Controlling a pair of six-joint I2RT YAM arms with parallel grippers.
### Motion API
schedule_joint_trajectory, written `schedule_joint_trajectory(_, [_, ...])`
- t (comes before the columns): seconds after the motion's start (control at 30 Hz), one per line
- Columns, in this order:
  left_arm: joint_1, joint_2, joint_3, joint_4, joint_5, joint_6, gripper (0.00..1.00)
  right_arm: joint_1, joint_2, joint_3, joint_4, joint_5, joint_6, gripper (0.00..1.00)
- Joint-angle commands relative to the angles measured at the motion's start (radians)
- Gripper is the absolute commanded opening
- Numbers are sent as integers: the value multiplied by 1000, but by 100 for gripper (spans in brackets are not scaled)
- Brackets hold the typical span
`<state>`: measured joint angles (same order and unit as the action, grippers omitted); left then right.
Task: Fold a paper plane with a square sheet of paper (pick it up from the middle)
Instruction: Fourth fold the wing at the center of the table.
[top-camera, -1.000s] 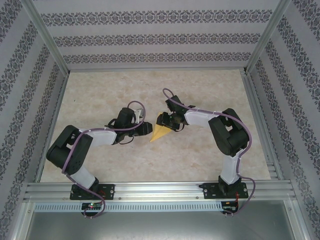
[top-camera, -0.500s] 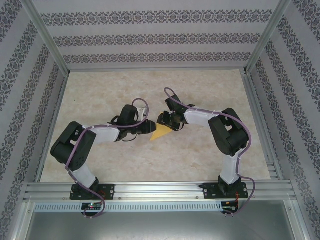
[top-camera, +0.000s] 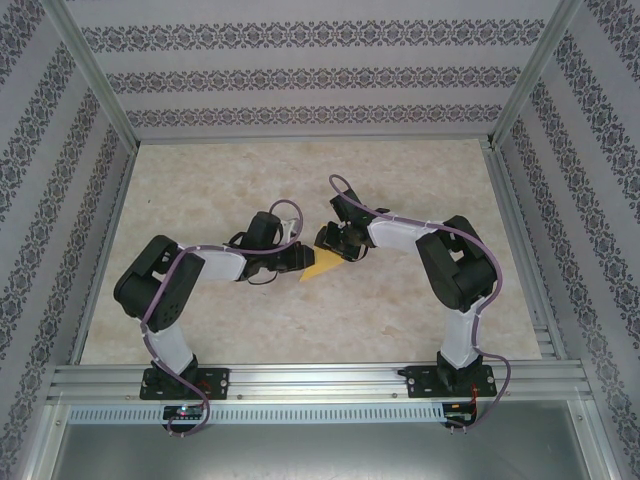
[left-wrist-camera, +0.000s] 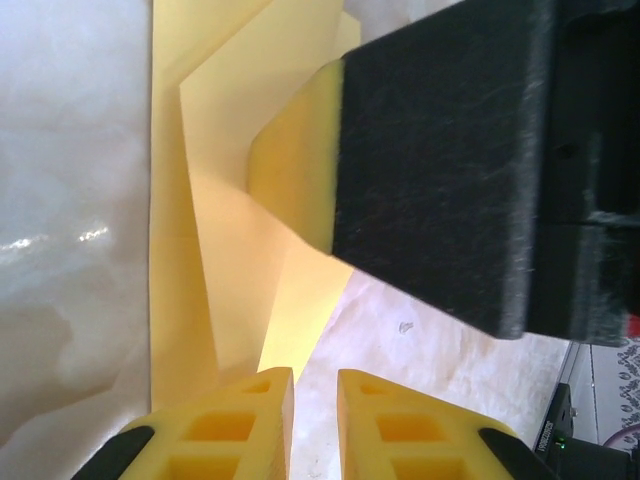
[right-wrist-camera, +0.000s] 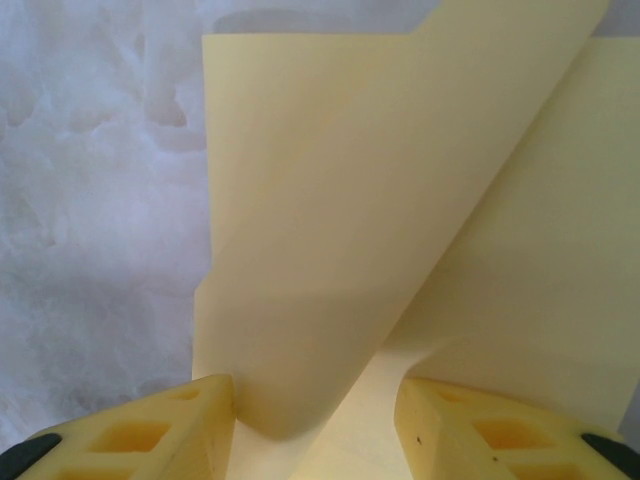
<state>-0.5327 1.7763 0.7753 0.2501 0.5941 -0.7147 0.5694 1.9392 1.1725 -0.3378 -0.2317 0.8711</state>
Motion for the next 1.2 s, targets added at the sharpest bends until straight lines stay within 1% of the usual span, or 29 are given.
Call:
schedule_joint_trajectory(0.0, [-15, 11, 23, -25, -13, -29, 19, -3, 87, -38, -120, 81, 12, 49])
schedule_joint_trajectory(0.33, [-21, 21, 31, -70, -74, -37, 19, -3, 76, -48, -101, 59, 0, 49])
schedule_joint_trajectory(0.53, [-20, 31, 38, -76, -87, -34, 19, -3, 73, -52, -95, 48, -10, 51])
schedule_joint_trajectory(0.73, [-20, 36, 45, -100, -111, -23, 18, -3, 73, -56, -101, 57, -14, 51])
schedule_joint_trajectory(0.8, [-20, 38, 45, -104, -112, -20, 18, -3, 73, -56, -106, 59, -16, 50])
schedule_joint_trajectory(0.97, [-21, 41, 51, -112, -110, -14, 18, -3, 82, -53, -114, 60, -19, 44])
schedule_joint_trajectory(1.17, [-20, 40, 58, -120, -99, -9, 18, -2, 108, -24, -168, 85, -20, 42])
